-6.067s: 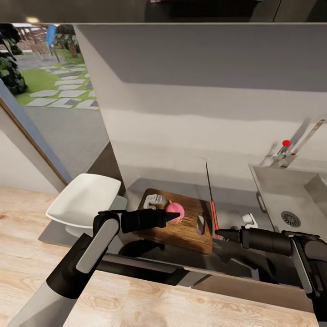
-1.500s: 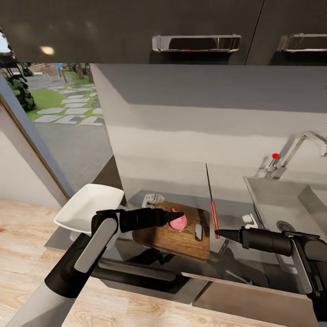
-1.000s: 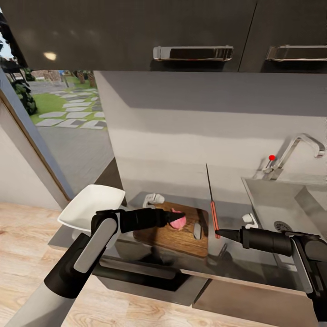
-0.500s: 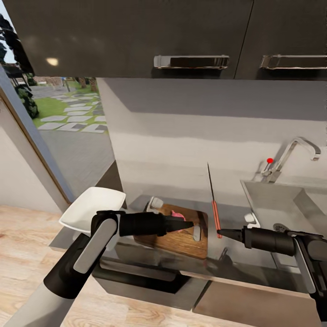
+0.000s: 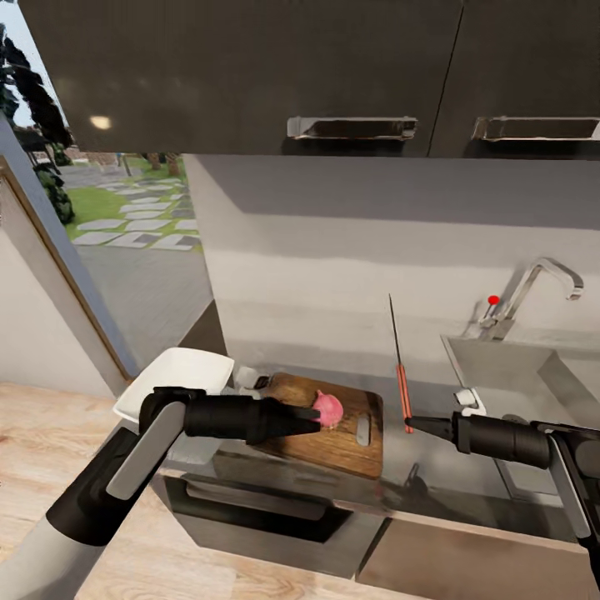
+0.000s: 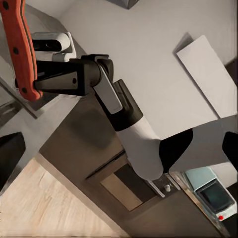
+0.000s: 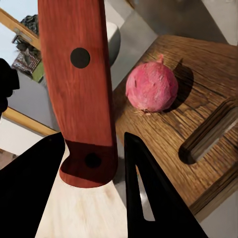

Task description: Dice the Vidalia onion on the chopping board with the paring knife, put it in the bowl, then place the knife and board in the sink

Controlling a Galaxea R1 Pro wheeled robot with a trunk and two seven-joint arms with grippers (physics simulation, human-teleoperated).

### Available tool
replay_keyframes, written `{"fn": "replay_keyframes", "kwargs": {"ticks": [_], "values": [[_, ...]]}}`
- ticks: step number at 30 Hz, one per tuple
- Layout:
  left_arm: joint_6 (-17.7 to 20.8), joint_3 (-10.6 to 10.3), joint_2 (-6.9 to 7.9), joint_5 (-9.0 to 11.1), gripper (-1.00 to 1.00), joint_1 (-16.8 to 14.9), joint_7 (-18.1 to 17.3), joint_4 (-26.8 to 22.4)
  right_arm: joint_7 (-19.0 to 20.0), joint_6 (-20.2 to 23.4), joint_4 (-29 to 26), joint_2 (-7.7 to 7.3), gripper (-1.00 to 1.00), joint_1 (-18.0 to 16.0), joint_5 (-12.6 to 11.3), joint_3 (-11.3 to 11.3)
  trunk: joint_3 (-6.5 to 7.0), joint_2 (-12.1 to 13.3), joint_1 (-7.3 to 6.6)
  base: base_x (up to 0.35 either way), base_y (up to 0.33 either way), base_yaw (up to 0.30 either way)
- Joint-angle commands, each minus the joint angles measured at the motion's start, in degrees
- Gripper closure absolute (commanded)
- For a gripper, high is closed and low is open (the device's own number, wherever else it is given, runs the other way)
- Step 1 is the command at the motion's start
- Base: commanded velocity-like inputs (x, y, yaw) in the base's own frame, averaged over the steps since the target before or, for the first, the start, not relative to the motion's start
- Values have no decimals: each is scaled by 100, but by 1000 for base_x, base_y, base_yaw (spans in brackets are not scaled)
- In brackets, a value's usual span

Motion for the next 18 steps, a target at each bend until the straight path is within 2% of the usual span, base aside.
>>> {"fn": "replay_keyframes", "kwargs": {"ticks": [1,4,9,15,18], "values": [[20,20,66,11,-100,-6,-69,1,9,37,-1,-6,100,-4,-13,-28,3,-5,1,0,166,0],[20,188,170,22,-100,-6,-176,1,9,33,-1,-12,100,-4,-14,-91,31,-5,1,0,237,0],[75,239,188,24,-100,-6,-197,1,9,33,2,-14,100,-4,-15,-115,78,-5,1,0,302,0],[138,237,151,20,-100,-6,-198,1,3,21,38,-8,100,-4,-28,-144,91,-5,1,0,306,0],[39,140,54,56,-100,-5,-160,99,-102,-84,64,54,100,95,76,-46,91,-5,1,0,0,0]]}}
